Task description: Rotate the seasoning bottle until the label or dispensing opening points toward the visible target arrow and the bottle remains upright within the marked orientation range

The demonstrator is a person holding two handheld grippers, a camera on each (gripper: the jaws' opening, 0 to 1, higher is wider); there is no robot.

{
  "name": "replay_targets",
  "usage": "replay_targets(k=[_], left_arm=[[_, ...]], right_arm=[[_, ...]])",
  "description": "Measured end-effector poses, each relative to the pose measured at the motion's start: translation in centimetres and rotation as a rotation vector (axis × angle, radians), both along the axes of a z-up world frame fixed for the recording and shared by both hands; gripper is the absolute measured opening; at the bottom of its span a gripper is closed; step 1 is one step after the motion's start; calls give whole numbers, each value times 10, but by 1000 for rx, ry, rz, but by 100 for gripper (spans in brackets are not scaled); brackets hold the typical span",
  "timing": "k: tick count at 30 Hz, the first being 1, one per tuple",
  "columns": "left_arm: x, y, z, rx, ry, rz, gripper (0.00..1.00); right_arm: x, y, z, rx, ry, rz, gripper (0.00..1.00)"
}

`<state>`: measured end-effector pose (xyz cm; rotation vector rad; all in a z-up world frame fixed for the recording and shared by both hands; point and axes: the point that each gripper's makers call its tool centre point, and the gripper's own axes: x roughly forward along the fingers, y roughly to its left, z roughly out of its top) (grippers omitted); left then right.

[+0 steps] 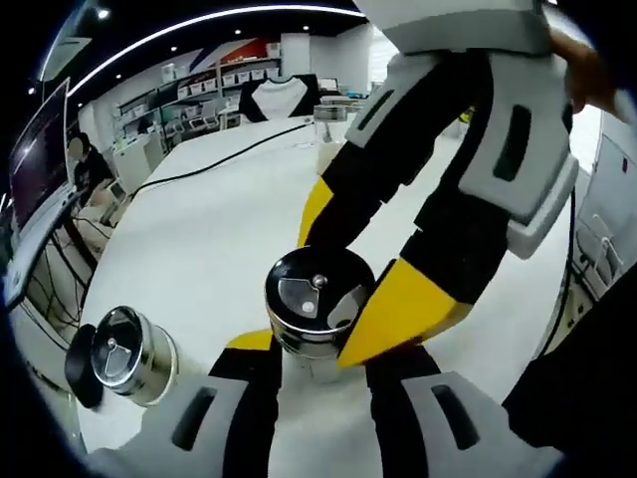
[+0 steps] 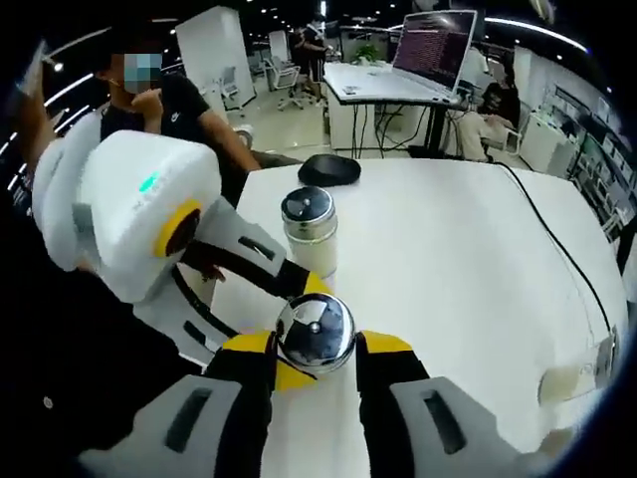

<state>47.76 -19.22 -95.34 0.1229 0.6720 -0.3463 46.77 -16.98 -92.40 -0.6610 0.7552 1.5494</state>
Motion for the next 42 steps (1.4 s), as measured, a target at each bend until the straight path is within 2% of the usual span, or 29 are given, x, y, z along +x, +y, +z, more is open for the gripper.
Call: replay_targets(k=[5,9,11,12,13,17,19,21,22,24,30,34,36,41,42], left_arm=[[-2,1,0,-15,-25,-21,35],[-1,3,-2,-26,-76,-37,35],[-2,3,-1,-9,-106,-41,35],[-4,4,-1,37,-126,-74,35],[-4,4,-2,45,-133,-80,36],[-5,3,-8,25,-151,-92,43],[-3,-2,-5,-56,-194,-89,49],[-5,-1,-11,-36,-179,-93,56],[-7,0,-17,-5,-166,-104,58],[-10,1,-24,17,-160,-118,58],[-9,5,-26,52,-152,-126,56],[-8,8,-29,62,-139,-120,55],[-9,9,-30,67,-130,-121,54],[-13,6,-30,68,-130,-124,53],[-13,5,-30,70,-131,-132,52]], right_arm=[[0,1,-1,-13,-13,19,29],[0,1,-1,-11,-16,40,29],[0,1,-1,-18,-19,59,29],[0,1,-1,-21,-21,71,29],[0,2,-1,-24,-22,82,29],[0,3,-1,-27,-20,104,29],[1,4,-1,-31,-22,124,29],[1,4,-1,-29,-20,143,29],[1,5,-1,-30,-20,161,29],[0,5,-1,-34,-25,208,29],[-2,6,-2,-72,-67,370,29],[-7,5,-4,-87,-126,561,29],[-9,3,-4,-102,-133,613,29],[-14,-1,-5,-139,-173,805,29],[-15,-2,-5,-145,-172,817,29]])
